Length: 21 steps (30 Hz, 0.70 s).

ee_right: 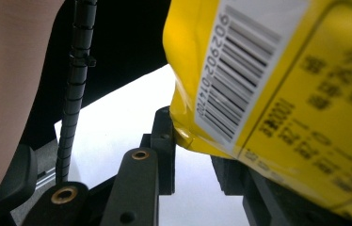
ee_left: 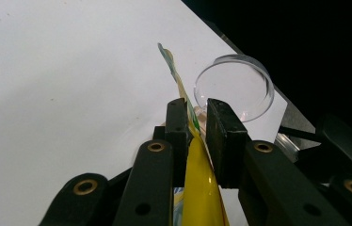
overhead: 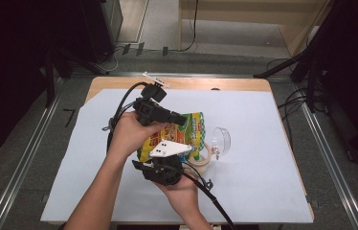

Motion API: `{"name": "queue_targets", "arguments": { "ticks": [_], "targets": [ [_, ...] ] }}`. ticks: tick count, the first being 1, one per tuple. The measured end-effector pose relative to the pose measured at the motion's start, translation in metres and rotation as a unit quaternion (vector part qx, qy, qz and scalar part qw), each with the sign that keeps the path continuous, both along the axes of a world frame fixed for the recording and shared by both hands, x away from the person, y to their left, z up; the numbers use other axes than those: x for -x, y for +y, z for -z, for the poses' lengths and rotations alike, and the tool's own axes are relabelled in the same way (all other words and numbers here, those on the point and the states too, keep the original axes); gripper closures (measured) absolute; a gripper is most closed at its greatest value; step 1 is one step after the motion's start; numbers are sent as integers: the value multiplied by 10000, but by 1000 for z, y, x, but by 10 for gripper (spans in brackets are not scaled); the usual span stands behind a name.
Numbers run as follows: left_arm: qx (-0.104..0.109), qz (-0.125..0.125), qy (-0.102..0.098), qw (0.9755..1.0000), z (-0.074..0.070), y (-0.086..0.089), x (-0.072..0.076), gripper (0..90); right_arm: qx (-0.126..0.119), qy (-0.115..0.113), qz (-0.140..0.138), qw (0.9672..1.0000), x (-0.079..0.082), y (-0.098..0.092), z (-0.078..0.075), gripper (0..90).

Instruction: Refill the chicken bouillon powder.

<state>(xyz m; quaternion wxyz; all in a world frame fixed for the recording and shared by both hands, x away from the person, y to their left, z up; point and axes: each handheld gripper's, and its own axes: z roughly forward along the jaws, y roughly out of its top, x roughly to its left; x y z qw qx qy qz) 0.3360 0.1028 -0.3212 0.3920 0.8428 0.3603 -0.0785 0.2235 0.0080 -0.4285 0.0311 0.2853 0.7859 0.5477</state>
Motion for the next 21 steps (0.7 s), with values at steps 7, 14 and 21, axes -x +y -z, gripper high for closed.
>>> {"name": "queue_targets", "arguments": {
  "ticks": [7, 14, 21],
  "targets": [
    [-14, 2, -33, 10000, -2, 0, 1, 797, -13, 7, 10, 10000, 0, 0, -1, 742],
    [-34, 14, -22, 10000, -1, -1, 1, 796, 0, 6, 7, 10000, 0, 0, 0, 742],
    [-27, 8, -13, 10000, 0, -1, 1, 796, -2, 10, 2, 10000, 0, 0, 0, 742]
  ]
}}
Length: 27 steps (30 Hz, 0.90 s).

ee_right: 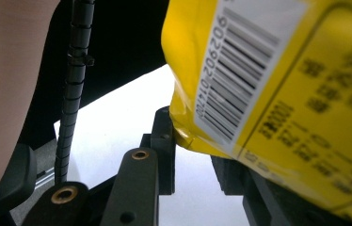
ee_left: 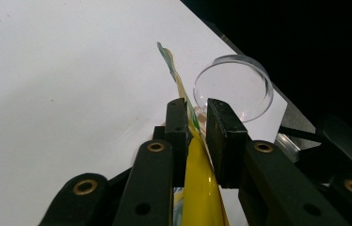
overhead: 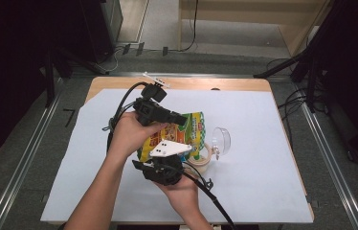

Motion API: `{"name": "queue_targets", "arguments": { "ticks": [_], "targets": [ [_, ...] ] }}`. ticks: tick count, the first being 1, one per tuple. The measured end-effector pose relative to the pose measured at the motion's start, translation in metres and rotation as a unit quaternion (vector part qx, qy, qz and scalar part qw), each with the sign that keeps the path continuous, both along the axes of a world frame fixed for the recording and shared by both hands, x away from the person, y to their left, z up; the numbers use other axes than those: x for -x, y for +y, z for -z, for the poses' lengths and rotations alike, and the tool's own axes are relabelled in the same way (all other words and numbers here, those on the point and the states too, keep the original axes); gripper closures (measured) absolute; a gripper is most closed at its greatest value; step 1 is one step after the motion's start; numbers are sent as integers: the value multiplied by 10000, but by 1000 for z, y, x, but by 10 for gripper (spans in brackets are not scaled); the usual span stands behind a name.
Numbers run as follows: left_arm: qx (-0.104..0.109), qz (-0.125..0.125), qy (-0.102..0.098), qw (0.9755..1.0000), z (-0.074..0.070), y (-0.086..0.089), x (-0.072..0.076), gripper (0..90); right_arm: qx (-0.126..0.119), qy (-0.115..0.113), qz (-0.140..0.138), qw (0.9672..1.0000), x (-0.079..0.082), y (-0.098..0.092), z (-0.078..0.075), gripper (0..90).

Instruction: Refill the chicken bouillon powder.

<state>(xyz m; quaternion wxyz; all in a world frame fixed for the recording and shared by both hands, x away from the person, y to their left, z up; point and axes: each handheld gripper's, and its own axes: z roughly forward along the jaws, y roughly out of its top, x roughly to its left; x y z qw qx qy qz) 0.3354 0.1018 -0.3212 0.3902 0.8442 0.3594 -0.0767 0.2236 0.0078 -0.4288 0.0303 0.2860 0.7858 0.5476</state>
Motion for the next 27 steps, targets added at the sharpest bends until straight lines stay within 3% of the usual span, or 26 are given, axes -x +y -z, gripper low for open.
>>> {"name": "queue_targets", "arguments": {
  "ticks": [17, 27],
  "targets": [
    [86, -85, -67, 9999, -4, 6, -2, 799, 3, -41, 0, 10000, -6, 3, 0, 744],
    [110, -109, -71, 9999, -4, 6, -2, 809, -2, 50, 32, 10000, -13, 7, 3, 746]
  ]
}}
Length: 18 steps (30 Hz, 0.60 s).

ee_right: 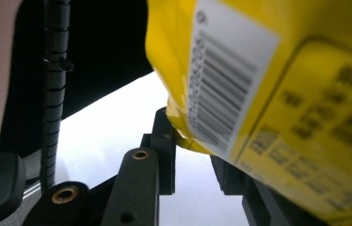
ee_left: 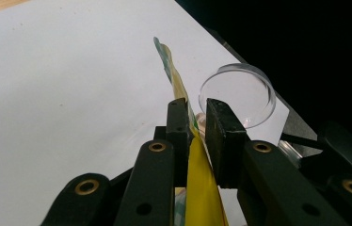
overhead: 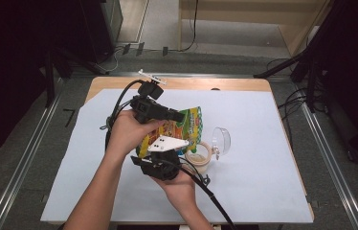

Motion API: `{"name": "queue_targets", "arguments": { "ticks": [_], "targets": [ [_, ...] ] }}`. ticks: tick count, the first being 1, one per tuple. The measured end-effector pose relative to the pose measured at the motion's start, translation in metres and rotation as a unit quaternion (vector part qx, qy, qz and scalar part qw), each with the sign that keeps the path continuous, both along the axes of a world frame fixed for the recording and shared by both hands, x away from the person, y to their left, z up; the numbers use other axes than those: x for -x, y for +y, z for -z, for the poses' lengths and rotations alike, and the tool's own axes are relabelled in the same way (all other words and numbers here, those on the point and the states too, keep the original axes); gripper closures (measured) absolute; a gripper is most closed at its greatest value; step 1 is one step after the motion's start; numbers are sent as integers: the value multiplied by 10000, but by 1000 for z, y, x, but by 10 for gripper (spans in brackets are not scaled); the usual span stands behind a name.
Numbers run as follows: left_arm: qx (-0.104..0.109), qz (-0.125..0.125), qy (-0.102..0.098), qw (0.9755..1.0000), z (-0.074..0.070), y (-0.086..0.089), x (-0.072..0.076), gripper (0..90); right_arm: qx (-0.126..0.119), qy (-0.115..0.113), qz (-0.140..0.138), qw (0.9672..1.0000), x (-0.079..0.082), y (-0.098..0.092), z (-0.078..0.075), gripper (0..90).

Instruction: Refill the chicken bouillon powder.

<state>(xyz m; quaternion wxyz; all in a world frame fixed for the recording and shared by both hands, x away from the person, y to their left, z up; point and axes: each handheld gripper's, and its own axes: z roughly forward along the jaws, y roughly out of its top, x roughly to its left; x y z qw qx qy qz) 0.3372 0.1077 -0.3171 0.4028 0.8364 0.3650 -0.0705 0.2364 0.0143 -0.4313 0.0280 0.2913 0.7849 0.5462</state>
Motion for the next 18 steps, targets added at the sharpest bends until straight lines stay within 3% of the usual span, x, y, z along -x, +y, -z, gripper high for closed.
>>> {"name": "queue_targets", "arguments": {
  "ticks": [10, 18],
  "targets": [
    [29, -14, 243, 9997, 8, 1, -11, 806, 48, 22, -16, 10000, -1, 0, -1, 744],
    [21, 54, 313, 9995, 7, -1, -18, 804, 53, 54, 12, 10000, -4, -1, -4, 743]
  ]
}}
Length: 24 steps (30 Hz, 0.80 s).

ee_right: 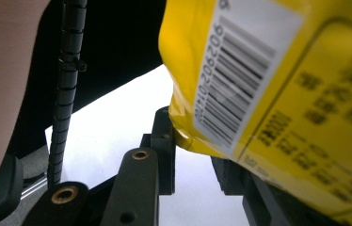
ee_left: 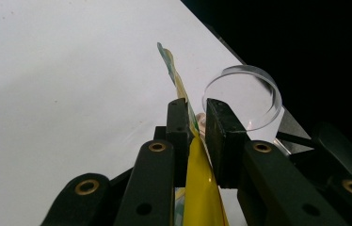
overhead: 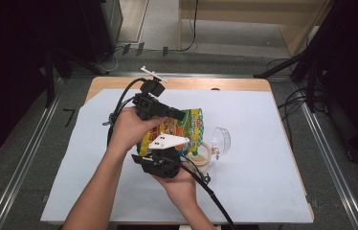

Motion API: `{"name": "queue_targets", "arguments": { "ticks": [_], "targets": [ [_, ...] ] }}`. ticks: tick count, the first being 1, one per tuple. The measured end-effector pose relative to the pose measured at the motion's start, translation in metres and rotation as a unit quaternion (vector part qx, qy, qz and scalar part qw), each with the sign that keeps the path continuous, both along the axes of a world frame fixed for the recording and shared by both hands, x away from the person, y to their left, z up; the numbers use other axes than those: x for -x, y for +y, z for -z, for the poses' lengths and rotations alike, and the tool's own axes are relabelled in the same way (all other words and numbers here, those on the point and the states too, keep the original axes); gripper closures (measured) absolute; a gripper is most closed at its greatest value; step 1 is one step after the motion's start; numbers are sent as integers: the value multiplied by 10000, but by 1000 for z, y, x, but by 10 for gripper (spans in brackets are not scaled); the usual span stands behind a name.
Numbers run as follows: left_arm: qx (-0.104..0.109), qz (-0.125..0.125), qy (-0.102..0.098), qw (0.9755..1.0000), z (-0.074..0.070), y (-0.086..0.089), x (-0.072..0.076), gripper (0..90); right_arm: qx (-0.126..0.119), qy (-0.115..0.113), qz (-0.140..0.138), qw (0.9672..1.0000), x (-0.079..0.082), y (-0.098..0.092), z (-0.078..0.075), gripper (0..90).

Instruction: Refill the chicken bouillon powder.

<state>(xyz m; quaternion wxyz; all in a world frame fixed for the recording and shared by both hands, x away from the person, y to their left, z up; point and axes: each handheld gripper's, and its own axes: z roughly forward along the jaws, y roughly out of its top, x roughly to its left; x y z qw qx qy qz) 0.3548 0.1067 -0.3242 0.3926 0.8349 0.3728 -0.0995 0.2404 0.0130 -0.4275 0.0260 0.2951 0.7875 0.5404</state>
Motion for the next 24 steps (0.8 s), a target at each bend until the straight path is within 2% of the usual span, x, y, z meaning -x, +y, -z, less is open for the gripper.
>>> {"name": "queue_targets", "arguments": {
  "ticks": [4, 17, 24],
  "targets": [
    [77, 41, 41, 10000, 2, 0, -2, 803, 34, 26, 41, 10000, -2, 0, 0, 743],
    [119, 63, 122, 9998, 5, 4, -6, 798, 87, 36, 73, 9999, -3, 3, 1, 741],
    [64, 94, 81, 9999, 8, -2, -6, 799, 144, 95, 77, 9998, -2, -2, 2, 740]
  ]
}}
